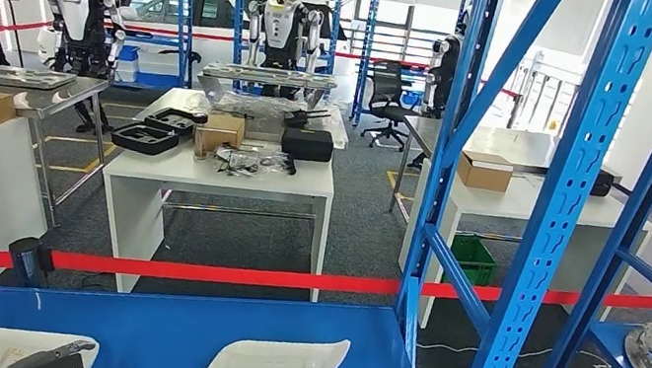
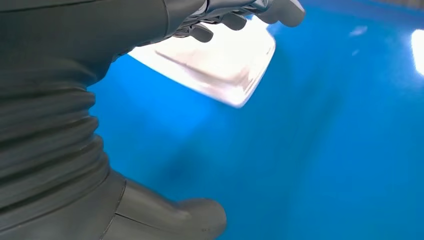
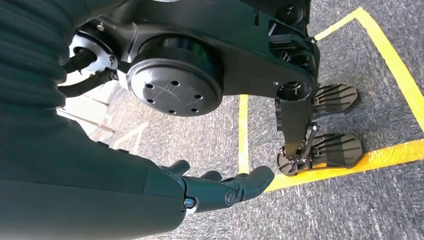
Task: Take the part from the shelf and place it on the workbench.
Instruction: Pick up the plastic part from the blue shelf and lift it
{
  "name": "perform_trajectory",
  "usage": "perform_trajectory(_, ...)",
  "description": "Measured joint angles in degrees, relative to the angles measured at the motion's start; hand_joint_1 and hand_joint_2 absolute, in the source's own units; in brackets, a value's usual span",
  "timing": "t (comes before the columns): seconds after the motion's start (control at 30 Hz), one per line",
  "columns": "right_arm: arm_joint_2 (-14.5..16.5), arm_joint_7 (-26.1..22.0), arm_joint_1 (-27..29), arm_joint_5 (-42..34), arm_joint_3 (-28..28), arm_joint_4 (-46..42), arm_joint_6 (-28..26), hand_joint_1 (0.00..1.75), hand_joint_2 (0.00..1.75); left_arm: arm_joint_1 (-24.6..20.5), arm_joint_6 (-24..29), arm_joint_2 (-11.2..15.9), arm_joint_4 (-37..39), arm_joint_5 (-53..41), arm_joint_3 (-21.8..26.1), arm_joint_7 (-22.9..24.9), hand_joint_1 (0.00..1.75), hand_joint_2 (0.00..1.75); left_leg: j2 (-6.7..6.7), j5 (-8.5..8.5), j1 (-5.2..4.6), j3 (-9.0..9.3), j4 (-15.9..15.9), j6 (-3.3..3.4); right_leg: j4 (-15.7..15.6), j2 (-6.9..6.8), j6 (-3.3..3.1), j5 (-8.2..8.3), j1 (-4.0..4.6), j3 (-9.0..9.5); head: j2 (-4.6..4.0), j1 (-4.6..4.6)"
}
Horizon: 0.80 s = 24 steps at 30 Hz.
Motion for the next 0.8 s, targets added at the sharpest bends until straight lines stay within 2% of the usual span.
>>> perform_trajectory(0.23, 0.0, 0.0, -0.03, 0.16, 0.0, 0.0, -0.01, 0.0, 1.75, 0.16, 0.5, 0.2, 0.16, -1.5, -3.42, 0.88, 0.0, 1.75, -0.01, 0.0, 0.0, 0.0, 0.0, 0.0, 0.0, -0.01, 0.0, 0.0, -0.01, 0.0, 0.01, 0.0)
perform_trajectory(0.33, 0.0, 0.0, -0.03, 0.16, 0.0, 0.0, 0.07, 0.0, 1.75, 0.16, 2.92, 0.14, 0.16, -2.33, -4.53, 1.85, 0.0, 1.75, -0.01, 0.0, 0.0, 0.0, 0.0, 0.0, 0.0, -0.01, 0.0, 0.0, -0.01, -0.01, 0.0, 0.0)
perform_trajectory(0.4, 0.0, 0.0, -0.02, 0.16, 0.0, 0.0, 0.14, 0.0, 1.75, 0.16, 6.62, 0.03, 0.15, -3.31, -5.31, 3.21, 0.0, 1.75, -0.01, 0.0, 0.0, 0.0, 0.01, 0.0, 0.0, -0.01, 0.0, 0.0, -0.01, -0.01, 0.0, 0.0)
perform_trajectory(0.53, 0.0, 0.0, -0.05, 0.18, -0.01, 0.0, 0.04, 0.0, 1.75, 0.15, 21.09, -0.96, 0.08, -7.25, -7.97, 9.73, 0.0, 1.75, -0.02, 0.0, -0.01, 0.0, 0.01, 0.0, 0.0, -0.03, 0.0, 0.0, -0.02, 0.0, 0.0, 0.0)
perform_trajectory(0.6, 0.01, 0.0, -0.09, 0.25, 0.0, 0.0, -0.09, 0.0, 1.75, 0.23, 26.21, -1.64, 0.04, -8.44, -9.24, 12.42, 0.0, 1.75, -0.03, 0.0, -0.01, 0.0, 0.01, 0.0, 0.0, -0.03, 0.0, 0.0, -0.02, 0.01, 0.0, 0.0)
perform_trajectory(0.8, 0.02, 0.0, -0.11, 0.63, 0.0, 0.0, -0.38, 0.0, 1.75, 1.08, 33.17, -2.93, 0.05, -10.21, -11.38, 16.87, 0.0, 1.75, -0.02, -0.01, -0.01, 0.0, 0.01, 0.01, 0.0, -0.01, 0.0, 0.0, -0.02, 0.01, 0.01, 0.0)
